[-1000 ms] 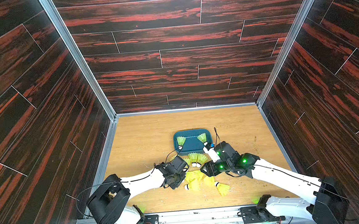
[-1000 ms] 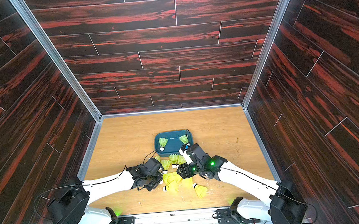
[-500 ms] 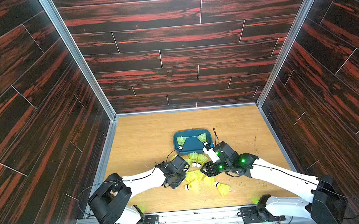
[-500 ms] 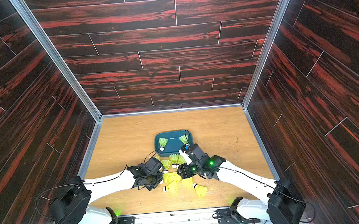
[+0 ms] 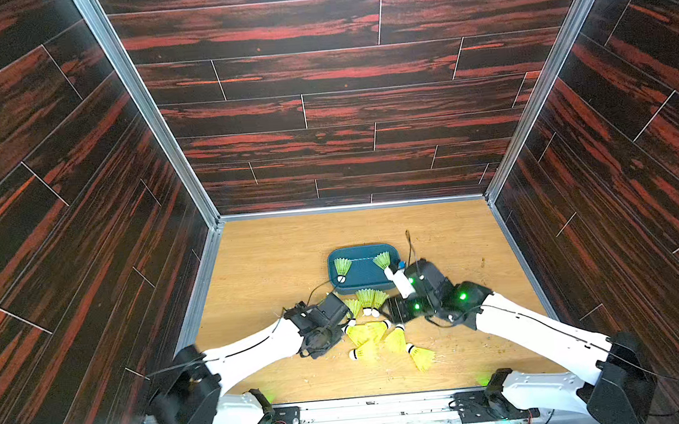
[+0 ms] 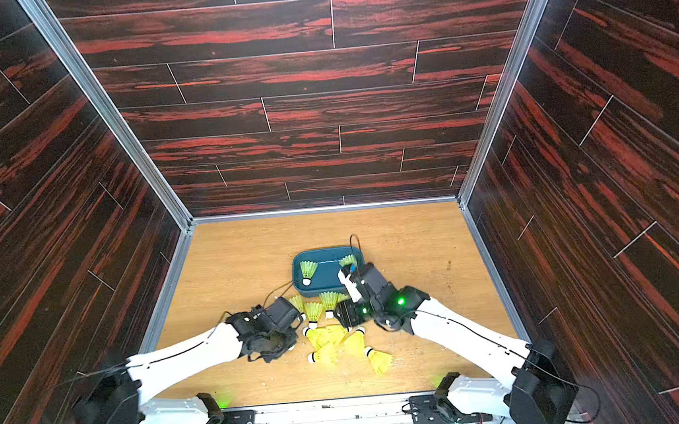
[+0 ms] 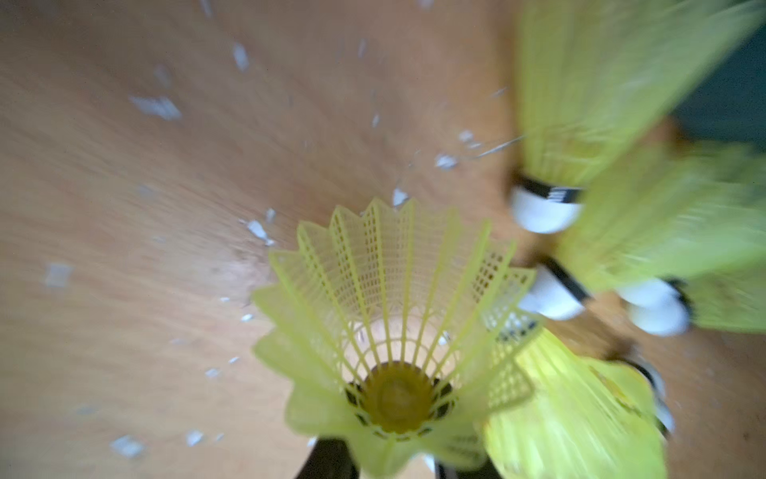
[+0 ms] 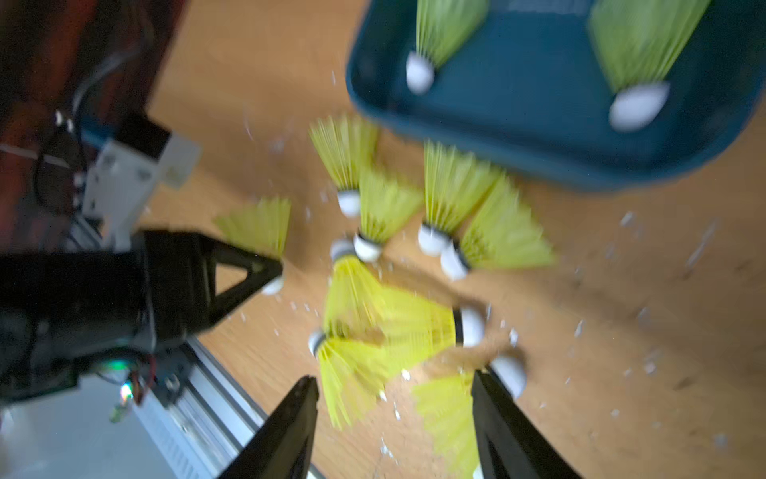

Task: Put the shuttlecocks into the storage box
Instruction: Place the shuttlecock in the storage box.

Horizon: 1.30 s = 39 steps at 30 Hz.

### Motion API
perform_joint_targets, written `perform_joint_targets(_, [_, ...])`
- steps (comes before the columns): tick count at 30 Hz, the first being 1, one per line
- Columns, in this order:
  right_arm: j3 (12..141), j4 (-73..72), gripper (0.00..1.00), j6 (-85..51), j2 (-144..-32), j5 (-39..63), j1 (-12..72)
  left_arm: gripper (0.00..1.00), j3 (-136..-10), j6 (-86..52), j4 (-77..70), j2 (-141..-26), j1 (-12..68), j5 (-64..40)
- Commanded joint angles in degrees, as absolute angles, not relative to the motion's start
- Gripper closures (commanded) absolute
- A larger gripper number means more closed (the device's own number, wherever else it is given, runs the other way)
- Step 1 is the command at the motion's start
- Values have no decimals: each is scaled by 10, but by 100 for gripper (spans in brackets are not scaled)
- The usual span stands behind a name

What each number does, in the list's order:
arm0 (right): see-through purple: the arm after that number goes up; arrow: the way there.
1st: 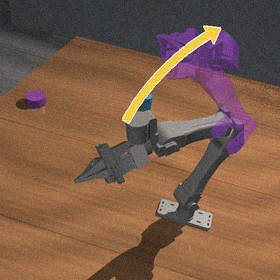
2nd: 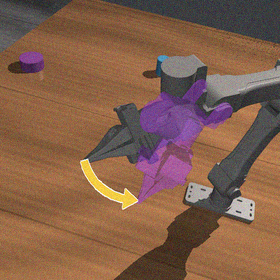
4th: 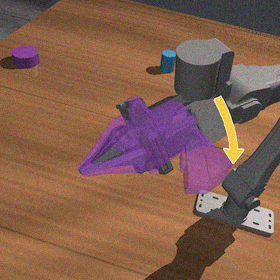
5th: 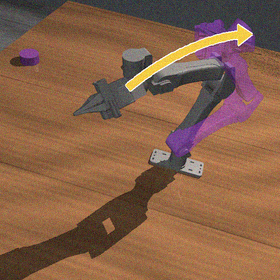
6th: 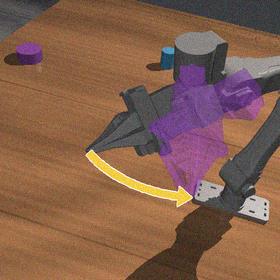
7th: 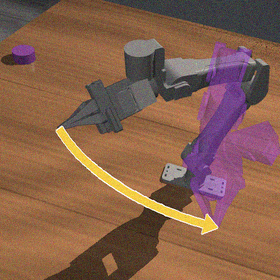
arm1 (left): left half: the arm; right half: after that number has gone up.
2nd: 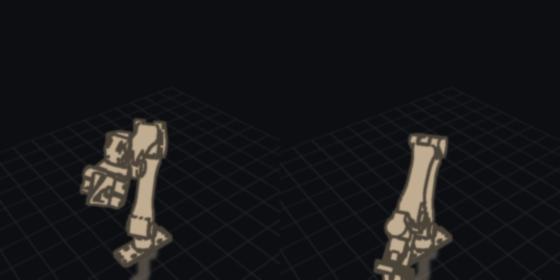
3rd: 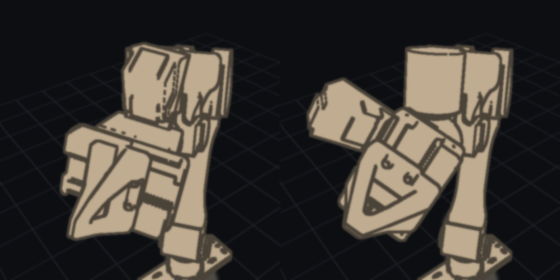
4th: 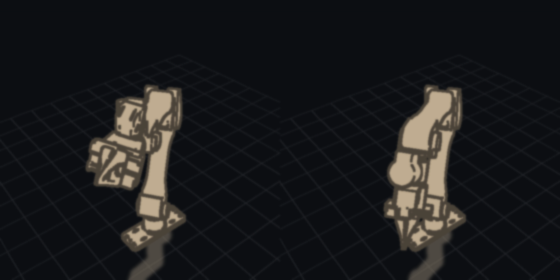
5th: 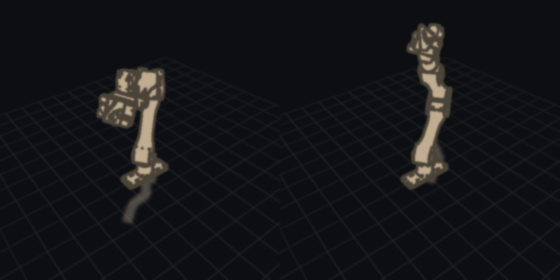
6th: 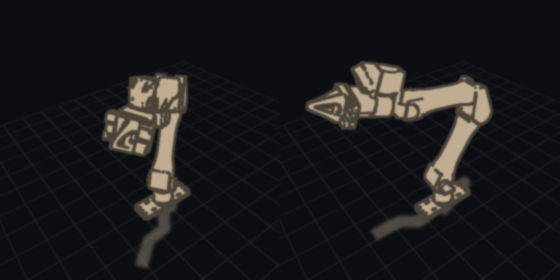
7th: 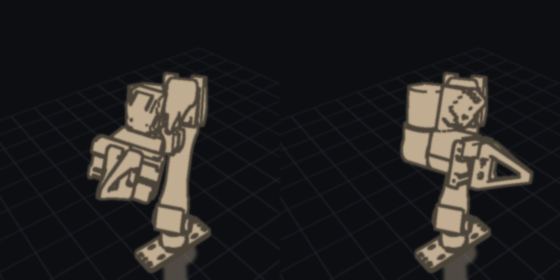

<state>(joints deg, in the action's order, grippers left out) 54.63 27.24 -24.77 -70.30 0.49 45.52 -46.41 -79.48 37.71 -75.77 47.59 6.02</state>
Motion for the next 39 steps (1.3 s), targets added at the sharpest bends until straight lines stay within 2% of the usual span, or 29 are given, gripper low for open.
perform_joint_targets(1, [590,303,37,-241,-720,-17,437,82,-526,-729,452,-744,474,102])
perform_joint_targets(7, [656,337,38,-241,-761,-27,389,83,-645,-603,468,-775,441,92])
perform_joint_targets(17, [741,368,38,-255,-859,3,318,84,-855,-425,470,-952,381,-10])
perform_joint_targets(26, [790,363,38,-265,-935,58,265,85,-987,-370,486,-1105,369,-40])
perform_joint_targets(39, [808,352,38,-265,-993,80,250,86,-1059,-338,482,-1217,362,-24])
